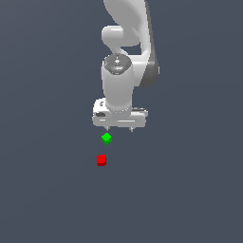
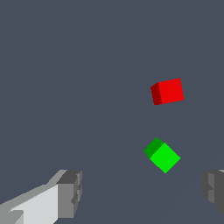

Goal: Stack the red cube on top of the green cube.

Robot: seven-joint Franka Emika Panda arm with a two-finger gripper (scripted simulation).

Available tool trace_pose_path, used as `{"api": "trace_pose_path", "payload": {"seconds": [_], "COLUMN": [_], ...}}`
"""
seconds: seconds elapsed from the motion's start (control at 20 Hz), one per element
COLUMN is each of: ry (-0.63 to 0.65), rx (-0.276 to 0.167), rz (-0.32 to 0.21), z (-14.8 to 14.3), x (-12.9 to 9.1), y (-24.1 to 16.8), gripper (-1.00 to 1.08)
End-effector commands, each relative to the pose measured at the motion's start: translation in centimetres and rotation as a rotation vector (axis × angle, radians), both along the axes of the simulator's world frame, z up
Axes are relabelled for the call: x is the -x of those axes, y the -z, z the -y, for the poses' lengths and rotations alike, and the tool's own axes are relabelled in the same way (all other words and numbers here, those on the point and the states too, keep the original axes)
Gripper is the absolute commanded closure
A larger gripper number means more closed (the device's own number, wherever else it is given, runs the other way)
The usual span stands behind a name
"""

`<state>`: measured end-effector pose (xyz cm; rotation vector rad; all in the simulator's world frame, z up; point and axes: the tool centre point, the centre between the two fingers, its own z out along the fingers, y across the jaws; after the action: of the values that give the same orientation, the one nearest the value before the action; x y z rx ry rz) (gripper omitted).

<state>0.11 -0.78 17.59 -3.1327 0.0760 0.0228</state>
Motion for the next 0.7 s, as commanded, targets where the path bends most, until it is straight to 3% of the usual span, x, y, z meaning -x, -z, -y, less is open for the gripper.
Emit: {"api": "trace_pose_path", "payload": {"seconds": [0.0, 0.65], "ry": [0.000, -0.063], "rx": [0.000, 0.002], "rz": [0.000, 0.005], "z": [0.0, 3.1], "x": [0.0, -2.1], "y": [0.0, 3.5], "gripper": [-0.92, -0.92]}}
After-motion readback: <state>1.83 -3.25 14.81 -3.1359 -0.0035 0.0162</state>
